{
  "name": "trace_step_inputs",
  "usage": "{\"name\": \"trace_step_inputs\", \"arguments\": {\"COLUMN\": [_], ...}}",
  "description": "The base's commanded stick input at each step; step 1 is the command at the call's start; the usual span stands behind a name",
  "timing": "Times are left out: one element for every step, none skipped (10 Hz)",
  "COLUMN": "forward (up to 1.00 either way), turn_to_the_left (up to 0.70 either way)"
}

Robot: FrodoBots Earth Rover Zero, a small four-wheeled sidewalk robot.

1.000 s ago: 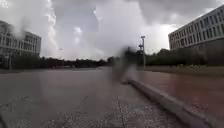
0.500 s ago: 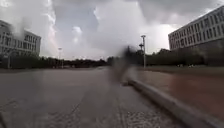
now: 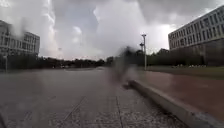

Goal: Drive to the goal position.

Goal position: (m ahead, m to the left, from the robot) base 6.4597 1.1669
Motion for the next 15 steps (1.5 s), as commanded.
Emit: {"name": "trace_step_inputs", "arguments": {"forward": [0.7, 0.7, 0.7, 0.7, 0.7, 0.7, 0.7, 0.7, 0.7, 0.7, 0.7, 0.7, 0.7, 0.7, 0.7], "turn_to_the_left": [0.02, 0.02, 0.02, 0.02, 0.01, 0.01, 0.02, 0.02, 0.02, 0.02, 0.02, 0.02, 0.02, 0.03, 0.03]}}
